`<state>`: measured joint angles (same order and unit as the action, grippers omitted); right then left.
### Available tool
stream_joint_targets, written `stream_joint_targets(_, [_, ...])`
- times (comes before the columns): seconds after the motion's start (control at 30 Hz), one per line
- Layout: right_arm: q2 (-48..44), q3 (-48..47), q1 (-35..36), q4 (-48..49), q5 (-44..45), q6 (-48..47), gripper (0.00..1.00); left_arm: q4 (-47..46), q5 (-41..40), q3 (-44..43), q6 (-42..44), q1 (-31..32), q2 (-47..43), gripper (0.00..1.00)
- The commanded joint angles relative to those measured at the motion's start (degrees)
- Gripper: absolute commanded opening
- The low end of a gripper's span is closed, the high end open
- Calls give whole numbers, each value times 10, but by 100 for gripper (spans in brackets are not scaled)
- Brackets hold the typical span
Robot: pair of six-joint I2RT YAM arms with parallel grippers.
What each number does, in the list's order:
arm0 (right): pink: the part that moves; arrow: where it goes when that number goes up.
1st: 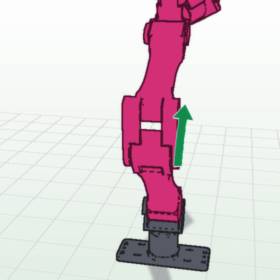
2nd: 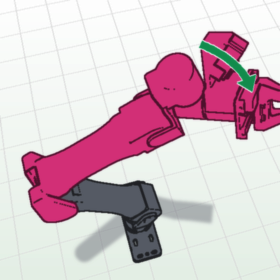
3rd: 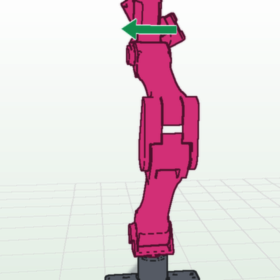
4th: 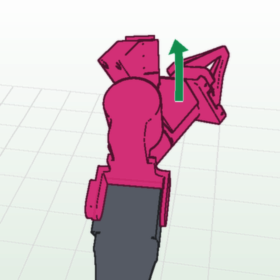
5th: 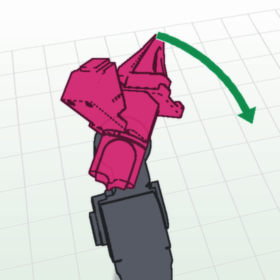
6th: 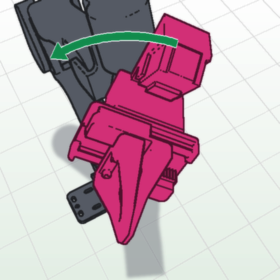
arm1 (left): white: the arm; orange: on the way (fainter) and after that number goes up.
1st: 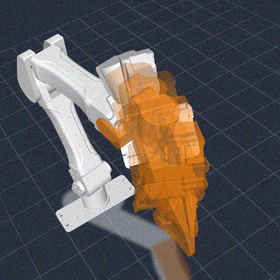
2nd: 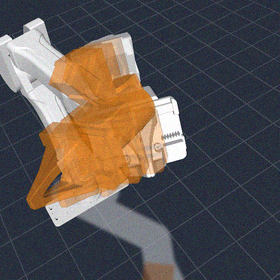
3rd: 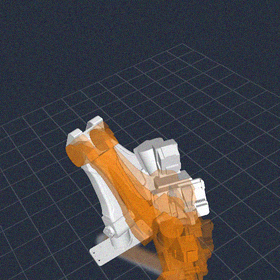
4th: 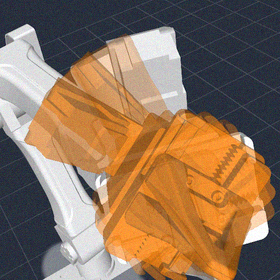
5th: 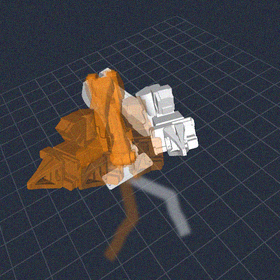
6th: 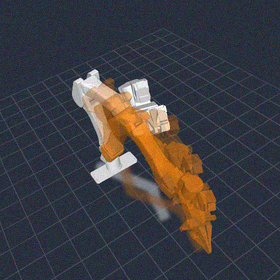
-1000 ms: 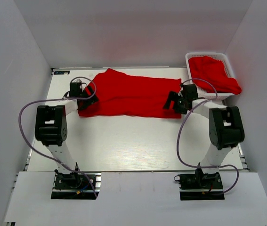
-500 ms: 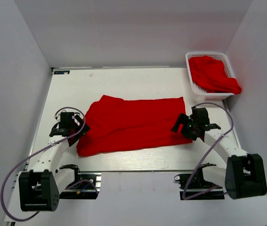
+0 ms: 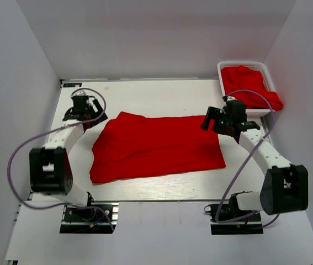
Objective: Fold and stack the t-shirts
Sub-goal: Grap the side of the flattened tshirt furthest away from the robot with both arms
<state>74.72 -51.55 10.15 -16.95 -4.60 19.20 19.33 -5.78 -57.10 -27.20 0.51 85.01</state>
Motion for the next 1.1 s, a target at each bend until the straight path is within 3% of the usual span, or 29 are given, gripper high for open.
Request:
stream_joint_targets(0.0, [48,-44,-3,9,42,-29,90,-63,85,-68,113,4,75,99])
stream_joint_targets(0.13, [125,-107,-3,6,43,-41,90,-97,173,-148,183,9,181,96])
stream_joint_targets(0.33, [183,-154,-6,6,64,-45,90,-83,248,-215,319,27,263,90])
stream_joint_targets(0.57, [232,-181,-7,10,56,-45,90,-69,242,-253,379,53,321,82])
stream_joint_targets(0.73, [245,-190,-5,12,52,-43,90,-47,168,-254,411,76,332,81])
stream_joint_targets(1.07, [263,-204,-7,21,56,-39,90,-32,133,-279,411,95,363,37])
